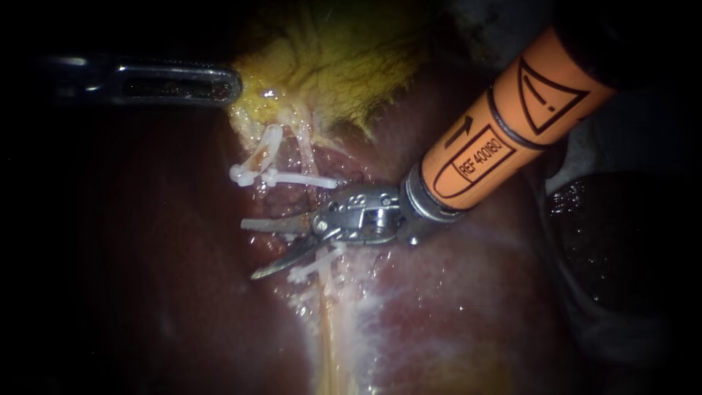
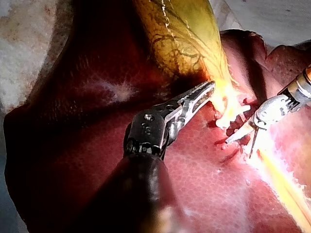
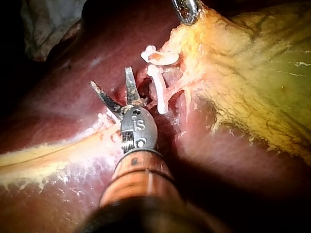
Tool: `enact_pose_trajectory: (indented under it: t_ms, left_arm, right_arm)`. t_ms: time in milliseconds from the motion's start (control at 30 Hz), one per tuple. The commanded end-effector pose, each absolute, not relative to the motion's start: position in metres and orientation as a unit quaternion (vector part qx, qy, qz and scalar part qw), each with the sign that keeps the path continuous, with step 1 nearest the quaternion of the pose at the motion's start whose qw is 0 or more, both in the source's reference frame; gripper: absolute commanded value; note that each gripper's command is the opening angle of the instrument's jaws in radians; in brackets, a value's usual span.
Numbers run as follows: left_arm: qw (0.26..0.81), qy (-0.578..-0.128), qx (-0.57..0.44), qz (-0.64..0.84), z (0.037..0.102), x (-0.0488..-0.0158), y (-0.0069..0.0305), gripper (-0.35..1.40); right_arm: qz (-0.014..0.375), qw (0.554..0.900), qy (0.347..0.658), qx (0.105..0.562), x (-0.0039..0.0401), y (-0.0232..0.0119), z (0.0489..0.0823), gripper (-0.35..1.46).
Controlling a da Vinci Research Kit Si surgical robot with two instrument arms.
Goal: Go to the cutting position right tube
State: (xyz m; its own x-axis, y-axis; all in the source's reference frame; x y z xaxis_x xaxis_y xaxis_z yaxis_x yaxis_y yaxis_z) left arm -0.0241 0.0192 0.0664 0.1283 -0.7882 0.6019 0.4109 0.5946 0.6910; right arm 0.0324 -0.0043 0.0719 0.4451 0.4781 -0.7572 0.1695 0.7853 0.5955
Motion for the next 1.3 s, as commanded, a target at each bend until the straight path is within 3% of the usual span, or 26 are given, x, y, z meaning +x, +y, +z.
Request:
enact_pose_trajectory:
  t_ms: [33, 433, 700, 1067, 1300]
  left_arm:
    - [0.729, -0.516, 0.183, -0.411, 0.0664, -0.024, 0.0192, -0.35]
    - [0.729, -0.516, 0.184, -0.411, 0.0663, -0.0234, 0.0194, -0.35]
    - [0.729, -0.516, 0.184, -0.411, 0.0662, -0.0234, 0.0194, -0.35]
    - [0.729, -0.516, 0.183, -0.411, 0.0662, -0.0233, 0.0194, -0.35]
    - [0.729, -0.516, 0.183, -0.411, 0.0662, -0.0234, 0.0194, -0.35]
  right_arm:
    - [0.1, 0.789, 0.517, 0.316, 0.0322, -0.0041, 0.0715, 1.2]
    - [0.116, 0.784, 0.498, 0.352, 0.0257, -0.002, 0.0671, 1.2]
    - [0.141, 0.787, 0.475, 0.368, 0.0232, -0.0012, 0.0692, 1.2]
    - [0.161, 0.784, 0.461, 0.383, 0.0242, -0.0007, 0.0729, 1.2]
    - [0.167, 0.756, 0.484, 0.407, 0.0262, -0.0005, 0.0739, 1.2]
